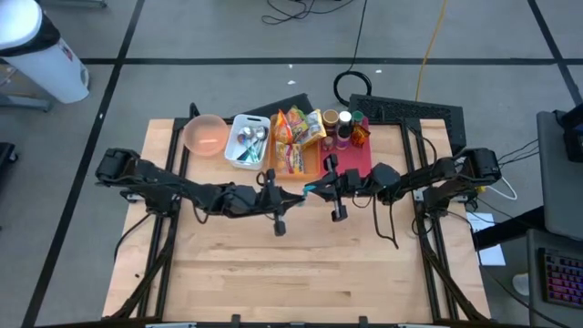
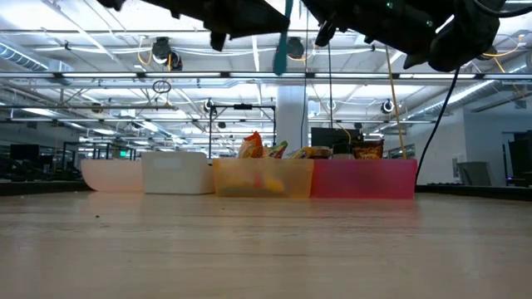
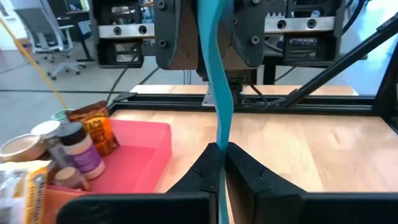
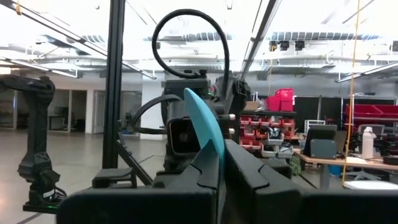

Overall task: Pick & Place Food Item
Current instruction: Put the blue baby spoon into the white bin

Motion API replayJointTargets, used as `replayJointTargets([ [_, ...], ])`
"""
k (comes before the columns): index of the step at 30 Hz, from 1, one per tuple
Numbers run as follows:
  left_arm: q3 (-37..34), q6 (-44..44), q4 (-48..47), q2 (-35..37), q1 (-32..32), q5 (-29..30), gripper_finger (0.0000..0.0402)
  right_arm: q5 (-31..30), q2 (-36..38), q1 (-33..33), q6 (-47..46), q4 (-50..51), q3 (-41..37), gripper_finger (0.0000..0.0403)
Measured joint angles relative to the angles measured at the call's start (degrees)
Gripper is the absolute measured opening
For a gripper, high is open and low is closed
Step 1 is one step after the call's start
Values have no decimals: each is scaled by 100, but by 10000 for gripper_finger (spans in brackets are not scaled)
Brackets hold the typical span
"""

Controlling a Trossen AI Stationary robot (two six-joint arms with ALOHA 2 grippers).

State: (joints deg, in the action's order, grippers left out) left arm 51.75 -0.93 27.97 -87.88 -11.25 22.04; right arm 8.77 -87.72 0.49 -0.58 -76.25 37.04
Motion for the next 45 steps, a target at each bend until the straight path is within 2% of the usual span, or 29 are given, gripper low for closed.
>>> replayJointTargets([
  [3,-4,-46,-263,210,-122,203,7,-2,2,0,-7,4,0,0],
  [9,-4,-44,-640,494,-315,657,24,-29,11,0,-3,58,-4,0],
  [14,-7,-72,-783,640,-427,861,7,-139,11,0,-13,127,-9,0],
  [17,-9,-80,-871,705,-481,987,12,-148,9,0,-13,142,-9,0],
  [20,-9,-48,-919,706,-491,1049,22,-151,5,0,-7,149,-17,0],
  [25,-9,13,-1012,706,-487,1056,7,-155,0,0,-7,170,-17,0],
  [41,-9,280,-1030,706,-480,1043,6,-157,-2,-2,-7,155,-20,0],
  [45,-7,433,-1030,706,-480,1041,22,-156,-2,-2,-19,150,-20,0],
])
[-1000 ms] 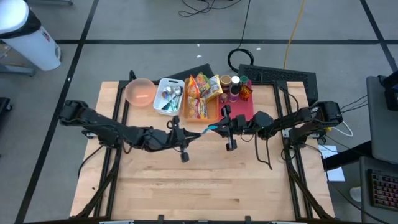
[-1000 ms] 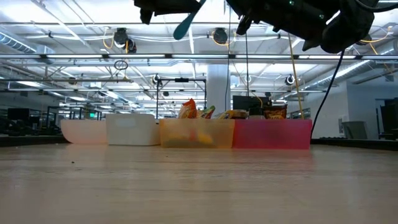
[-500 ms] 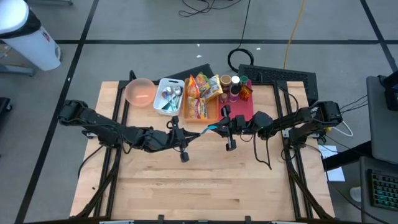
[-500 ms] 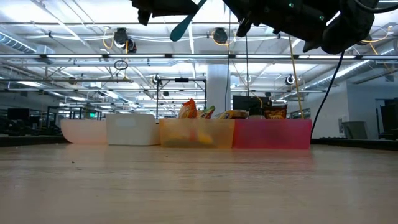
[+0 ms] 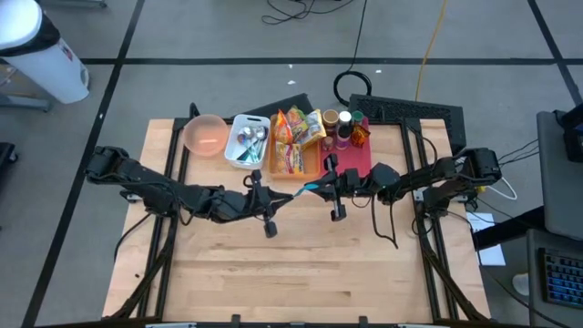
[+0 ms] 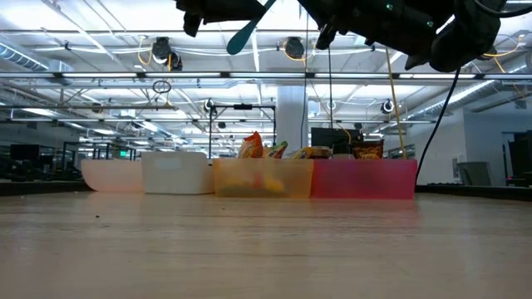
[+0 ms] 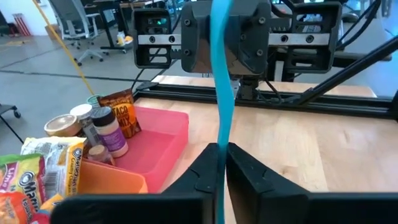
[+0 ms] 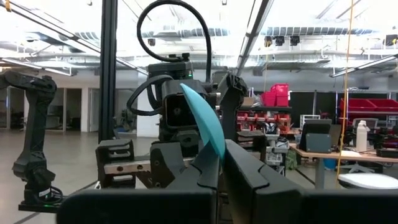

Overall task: Pick & Place Food Item
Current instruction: Put the blue baby spoon into the white bin

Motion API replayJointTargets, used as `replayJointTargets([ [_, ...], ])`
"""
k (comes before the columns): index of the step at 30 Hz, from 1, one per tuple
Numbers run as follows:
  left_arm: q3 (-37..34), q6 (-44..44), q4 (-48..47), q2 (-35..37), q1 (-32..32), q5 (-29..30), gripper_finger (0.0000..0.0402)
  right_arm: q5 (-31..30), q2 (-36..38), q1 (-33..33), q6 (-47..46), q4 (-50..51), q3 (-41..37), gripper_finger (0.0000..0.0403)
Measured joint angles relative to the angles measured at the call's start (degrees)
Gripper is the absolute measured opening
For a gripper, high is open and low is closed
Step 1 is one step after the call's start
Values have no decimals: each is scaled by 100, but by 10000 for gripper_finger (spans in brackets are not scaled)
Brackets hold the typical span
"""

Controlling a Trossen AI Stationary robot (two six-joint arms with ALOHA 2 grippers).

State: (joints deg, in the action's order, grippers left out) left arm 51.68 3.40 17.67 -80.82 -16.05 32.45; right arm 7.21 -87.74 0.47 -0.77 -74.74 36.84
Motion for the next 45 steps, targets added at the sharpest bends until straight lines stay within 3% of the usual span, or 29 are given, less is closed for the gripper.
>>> replayJointTargets([
  [4,34,10,163,25,9,-2,48,73,-17,3,-6,200,-23,0],
  [10,22,24,94,9,141,-461,87,48,1,6,-3,83,-3,0],
  [16,25,-31,6,13,259,-872,154,40,-4,7,-32,52,-10,0],
  [25,17,-626,-184,13,269,-884,238,23,-9,4,-359,-4,-9,0],
  [30,13,-787,-306,4,254,-881,252,15,-9,-59,-554,-21,-9,0],
  [45,7,98,-770,-52,437,-892,239,10,-4,-85,-564,-202,-2,0],
])
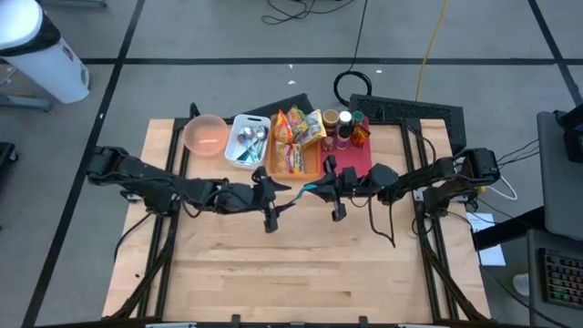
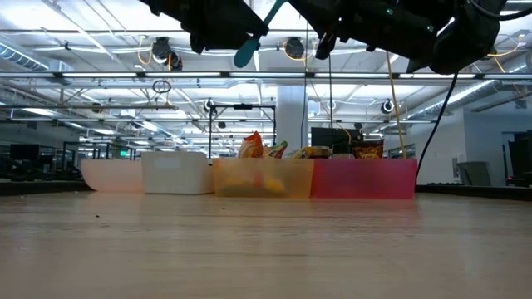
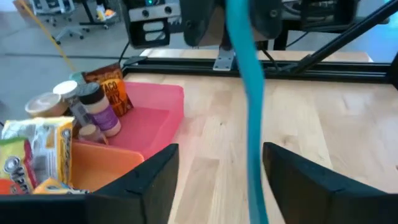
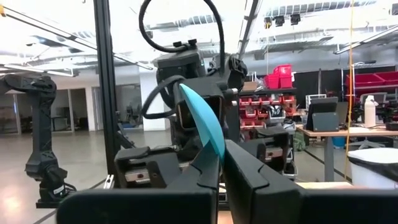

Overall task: Pick & Place Food Item
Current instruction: Put the blue baby spoon into the white bin

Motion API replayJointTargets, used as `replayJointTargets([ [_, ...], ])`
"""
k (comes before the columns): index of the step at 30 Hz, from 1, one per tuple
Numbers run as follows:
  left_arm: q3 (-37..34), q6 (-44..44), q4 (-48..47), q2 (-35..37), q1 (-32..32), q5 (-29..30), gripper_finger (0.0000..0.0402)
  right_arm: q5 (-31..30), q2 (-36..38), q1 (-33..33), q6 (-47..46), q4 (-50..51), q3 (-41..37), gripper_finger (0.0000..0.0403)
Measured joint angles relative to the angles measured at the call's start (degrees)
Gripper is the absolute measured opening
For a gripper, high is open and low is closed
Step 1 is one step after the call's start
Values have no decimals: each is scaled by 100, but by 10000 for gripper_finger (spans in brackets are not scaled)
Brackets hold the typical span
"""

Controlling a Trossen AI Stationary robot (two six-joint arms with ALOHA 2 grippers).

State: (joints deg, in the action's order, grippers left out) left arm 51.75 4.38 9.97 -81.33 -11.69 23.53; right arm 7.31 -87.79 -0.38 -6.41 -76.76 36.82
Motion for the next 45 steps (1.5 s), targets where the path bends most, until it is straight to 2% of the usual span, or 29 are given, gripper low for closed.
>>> replayJointTargets([
  [4,0,80,6,-14,71,-120,189,12,0,-1,2,-1,1,0],
  [15,0,-42,47,-14,106,-180,16,-56,2,-9,20,16,7,0],
  [20,0,-47,98,-14,108,-160,20,-35,7,-9,15,16,7,4],
  [23,-7,3,167,-14,108,-158,10,17,10,-8,-14,7,7,23],
  [27,-7,26,385,-13,109,-145,12,50,10,-2,-20,66,9,68],
  [32,-4,86,333,171,118,-7,9,125,9,4,67,224,8,147],
  [35,-4,160,47,493,125,188,11,113,31,4,113,304,7,189],
  [38,0,339,-647,1017,191,486,10,77,33,4,109,296,7,218],
  [42,0,864,-1700,1765,485,981,9,63,33,4,109,294,7,240],
  [45,0,1197,-2289,2226,839,1058,11,54,33,2,109,288,6,246],
])
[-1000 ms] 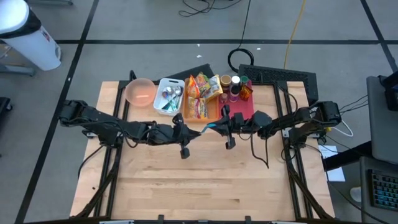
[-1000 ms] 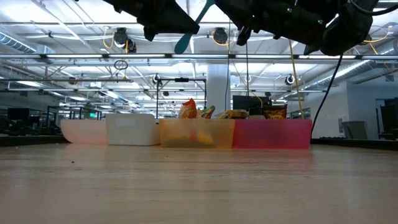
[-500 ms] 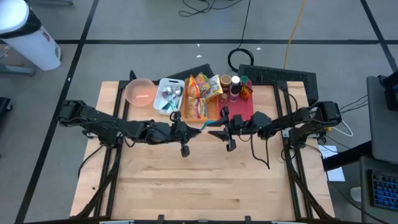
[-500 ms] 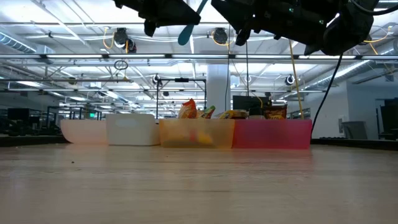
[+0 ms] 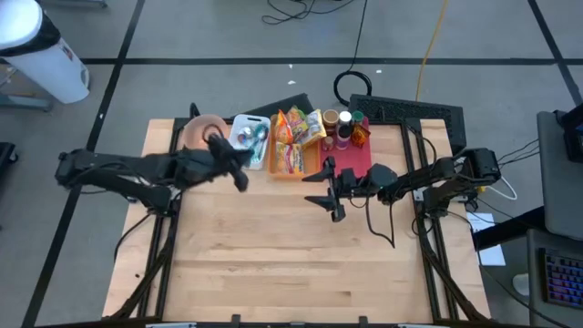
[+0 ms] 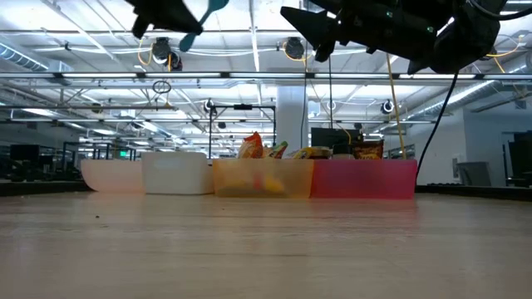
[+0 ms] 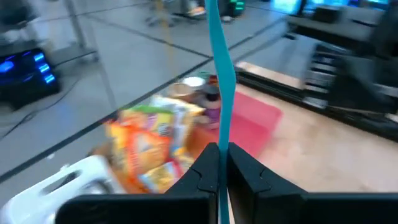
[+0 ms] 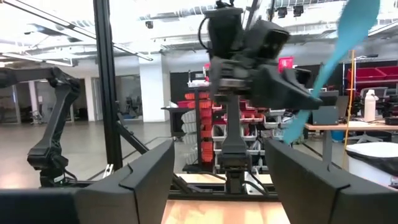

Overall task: Pick & Place Food Item
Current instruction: Put the blue baby spoon into the white bin

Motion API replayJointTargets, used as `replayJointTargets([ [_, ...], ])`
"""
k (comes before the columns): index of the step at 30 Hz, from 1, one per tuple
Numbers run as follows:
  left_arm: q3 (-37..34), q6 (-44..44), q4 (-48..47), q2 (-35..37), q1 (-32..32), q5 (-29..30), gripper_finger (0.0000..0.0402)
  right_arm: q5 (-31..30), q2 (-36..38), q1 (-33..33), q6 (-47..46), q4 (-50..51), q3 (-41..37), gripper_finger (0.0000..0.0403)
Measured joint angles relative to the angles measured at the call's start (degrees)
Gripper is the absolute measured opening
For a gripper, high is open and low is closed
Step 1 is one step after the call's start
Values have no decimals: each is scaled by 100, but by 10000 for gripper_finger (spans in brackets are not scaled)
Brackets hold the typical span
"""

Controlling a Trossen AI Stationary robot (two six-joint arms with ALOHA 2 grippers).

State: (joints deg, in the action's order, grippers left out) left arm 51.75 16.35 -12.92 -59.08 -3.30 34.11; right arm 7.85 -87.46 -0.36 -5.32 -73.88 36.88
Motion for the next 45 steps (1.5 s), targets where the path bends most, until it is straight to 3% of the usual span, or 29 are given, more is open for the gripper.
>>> replayJointTargets([
  [4,0,249,-482,360,601,-140,10,-7,0,0,0,-63,-2,246],
  [9,-4,505,-565,355,1546,-851,9,-21,0,0,0,-86,-2,239],
  [13,0,604,-605,72,2279,-1499,14,-24,2,0,0,-43,-2,239],
  [20,-4,818,-783,-704,3172,-2061,9,-27,4,-2,0,84,-2,236],
  [34,-4,991,-801,-2487,3956,-2712,16,-30,4,-2,-2,135,-2,237],
  [45,-4,975,-827,-3136,4229,-3266,16,-32,4,-4,-2,139,-2,238],
])
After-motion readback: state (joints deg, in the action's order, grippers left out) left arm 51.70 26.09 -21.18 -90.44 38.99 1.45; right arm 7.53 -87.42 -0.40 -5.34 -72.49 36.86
